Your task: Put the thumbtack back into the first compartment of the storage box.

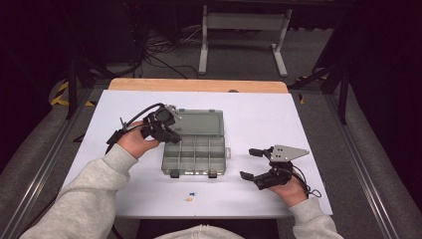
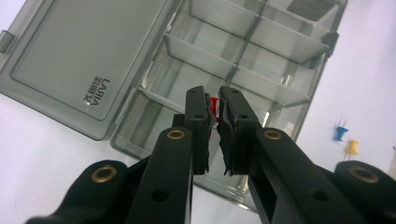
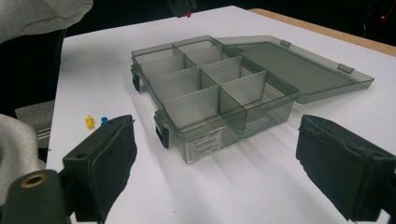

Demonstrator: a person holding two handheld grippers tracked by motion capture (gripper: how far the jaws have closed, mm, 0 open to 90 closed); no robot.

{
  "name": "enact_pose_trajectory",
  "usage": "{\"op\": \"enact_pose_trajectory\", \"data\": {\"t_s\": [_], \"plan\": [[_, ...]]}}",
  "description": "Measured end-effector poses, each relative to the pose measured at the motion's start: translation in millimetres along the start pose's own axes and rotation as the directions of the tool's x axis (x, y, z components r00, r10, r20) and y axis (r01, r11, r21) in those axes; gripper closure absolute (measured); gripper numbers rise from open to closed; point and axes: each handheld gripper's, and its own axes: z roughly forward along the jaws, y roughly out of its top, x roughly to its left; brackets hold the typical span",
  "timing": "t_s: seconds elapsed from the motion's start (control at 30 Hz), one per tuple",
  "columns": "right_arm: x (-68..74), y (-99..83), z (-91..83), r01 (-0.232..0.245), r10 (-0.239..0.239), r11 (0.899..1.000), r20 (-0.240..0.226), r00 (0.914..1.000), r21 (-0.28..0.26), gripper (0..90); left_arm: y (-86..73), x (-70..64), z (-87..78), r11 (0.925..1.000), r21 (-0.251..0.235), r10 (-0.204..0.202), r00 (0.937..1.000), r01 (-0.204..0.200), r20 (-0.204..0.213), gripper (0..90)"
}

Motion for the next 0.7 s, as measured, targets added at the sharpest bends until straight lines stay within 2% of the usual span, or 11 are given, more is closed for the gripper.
{"op": "enact_pose_trajectory", "data": {"t_s": [0.3, 0.47, 0.57, 0.7], "plan": [[0.5, 0.0, 0.3, 0.002, -0.002, 1.000, 0.000, 1.0000, 0.001, 12.5, 1.2, 17.0, 4.5, 0.9984, 0.000, -0.056, 0.9982, 0.057, -0.018, 82.3], [0.1, -0.1, 0.0, -0.001, 0.001, 1.000, -0.001, 1.0000, -0.002, 12.5, -1.2, 28.1, 9.0, 0.9945, 0.011, -0.104, 0.9942, 0.104, -0.028, 82.2], [0.1, -0.1, -0.2, 0.000, 0.000, 1.000, -0.001, 1.0000, -0.002, 12.5, -2.4, 30.7, 11.4, 0.9931, 0.015, -0.116, 0.9929, 0.117, -0.026, 82.2], [0.2, 0.3, -0.9, 0.002, -0.002, 1.000, 0.001, 1.0000, -0.003, 12.5, -4.0, 29.5, 14.7, 0.9931, 0.033, -0.112, 0.9934, 0.113, -0.025, 82.2]]}}
